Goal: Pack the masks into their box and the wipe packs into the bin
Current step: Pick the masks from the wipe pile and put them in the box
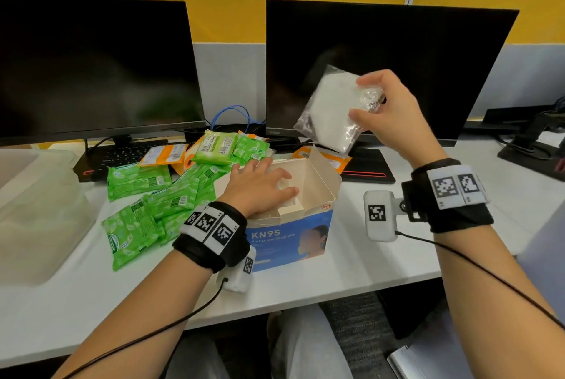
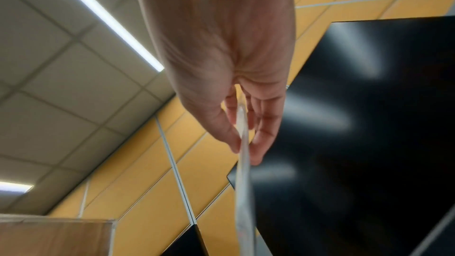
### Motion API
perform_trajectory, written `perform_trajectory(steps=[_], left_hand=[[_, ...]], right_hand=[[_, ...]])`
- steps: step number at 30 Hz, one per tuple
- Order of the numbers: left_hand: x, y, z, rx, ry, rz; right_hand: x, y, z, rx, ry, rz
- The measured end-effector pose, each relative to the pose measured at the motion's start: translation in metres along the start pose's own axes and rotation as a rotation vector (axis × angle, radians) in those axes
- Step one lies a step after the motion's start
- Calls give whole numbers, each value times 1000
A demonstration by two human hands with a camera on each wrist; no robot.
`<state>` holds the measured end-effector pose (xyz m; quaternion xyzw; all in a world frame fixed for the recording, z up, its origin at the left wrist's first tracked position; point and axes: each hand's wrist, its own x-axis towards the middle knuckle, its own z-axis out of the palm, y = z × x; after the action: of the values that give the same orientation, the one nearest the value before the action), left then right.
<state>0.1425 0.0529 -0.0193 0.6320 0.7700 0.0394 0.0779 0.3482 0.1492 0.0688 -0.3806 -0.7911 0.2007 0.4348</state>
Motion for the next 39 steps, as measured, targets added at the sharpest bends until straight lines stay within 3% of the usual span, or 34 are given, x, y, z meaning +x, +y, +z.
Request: perform_trajectory(steps=[5,14,20,27,30,33,39], left_hand=[[1,-2,1,7,18,-3],[1,-2,3,7,47,6],[2,-2,3,-21,56,10],[2,-3,3,-38,78,15],[2,-3,2,-43,85,15],[1,-1,2,-32,85,11],[2,-3,4,-23,96,14]], right_hand=[[-5,-25,-6,-93,-22,-59],[-15,-26,28,-316,-224,-44],[-26,-29,32,-432,-548,27],[-22,-46,35,-691,-355,-146],[-23,-56,52,-818,-444,-221],[-24,-52,78,-827,-511,-142],[-40,-36,111,-825,-902,7]])
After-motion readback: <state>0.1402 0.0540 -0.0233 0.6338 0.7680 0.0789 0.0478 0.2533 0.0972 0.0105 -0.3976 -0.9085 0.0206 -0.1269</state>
